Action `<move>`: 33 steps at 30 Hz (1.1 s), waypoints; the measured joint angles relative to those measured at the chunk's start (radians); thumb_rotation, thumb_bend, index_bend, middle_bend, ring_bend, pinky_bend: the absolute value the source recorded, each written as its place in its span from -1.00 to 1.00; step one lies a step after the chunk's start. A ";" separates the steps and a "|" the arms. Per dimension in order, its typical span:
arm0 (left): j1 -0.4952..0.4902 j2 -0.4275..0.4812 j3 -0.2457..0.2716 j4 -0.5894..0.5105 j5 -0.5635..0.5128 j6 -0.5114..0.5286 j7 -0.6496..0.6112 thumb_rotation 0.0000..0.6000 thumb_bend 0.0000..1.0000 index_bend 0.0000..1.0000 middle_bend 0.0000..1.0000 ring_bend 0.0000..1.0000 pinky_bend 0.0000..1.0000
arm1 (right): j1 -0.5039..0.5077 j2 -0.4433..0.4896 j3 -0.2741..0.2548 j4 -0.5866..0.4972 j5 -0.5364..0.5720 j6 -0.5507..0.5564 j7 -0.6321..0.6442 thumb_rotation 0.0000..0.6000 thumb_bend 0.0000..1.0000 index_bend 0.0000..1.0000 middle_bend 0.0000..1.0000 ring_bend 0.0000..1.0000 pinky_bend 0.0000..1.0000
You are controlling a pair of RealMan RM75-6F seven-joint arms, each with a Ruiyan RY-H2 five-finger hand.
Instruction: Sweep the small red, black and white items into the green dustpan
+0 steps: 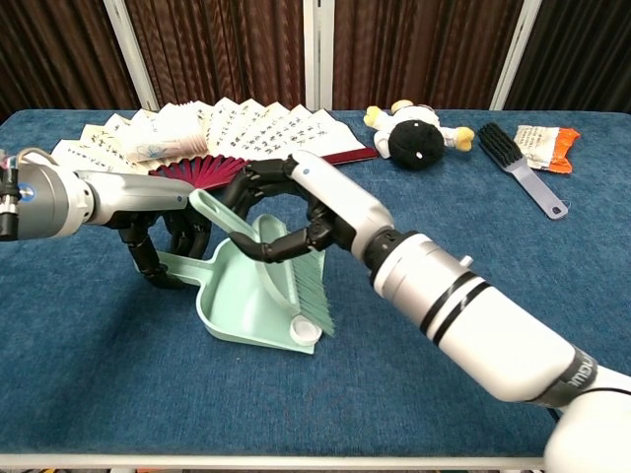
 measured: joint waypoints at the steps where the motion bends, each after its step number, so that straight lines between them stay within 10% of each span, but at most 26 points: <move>1: -0.001 0.000 0.000 0.000 0.000 -0.001 -0.001 1.00 -0.29 0.21 0.17 -0.21 -0.53 | 0.007 -0.010 0.006 0.010 0.001 -0.002 0.008 1.00 0.22 0.48 0.21 -0.47 -0.71; 17: -0.005 0.000 -0.005 0.006 0.004 0.000 -0.013 1.00 -0.29 0.21 0.17 -0.21 -0.53 | 0.075 -0.068 0.064 0.037 -0.003 0.008 0.081 1.00 0.22 0.48 0.21 -0.47 -0.71; 25: 0.020 0.016 -0.013 0.014 0.022 0.022 -0.050 1.00 -0.29 0.15 0.12 -0.21 -0.52 | 0.032 0.108 0.056 -0.094 -0.021 0.062 0.047 1.00 0.22 0.48 0.21 -0.46 -0.71; 33: 0.039 0.023 -0.028 0.023 0.050 0.037 -0.072 1.00 -0.35 -0.44 -0.26 -0.46 -0.52 | -0.014 0.391 0.023 -0.221 0.003 0.011 -0.153 1.00 0.23 0.49 0.21 -0.47 -0.71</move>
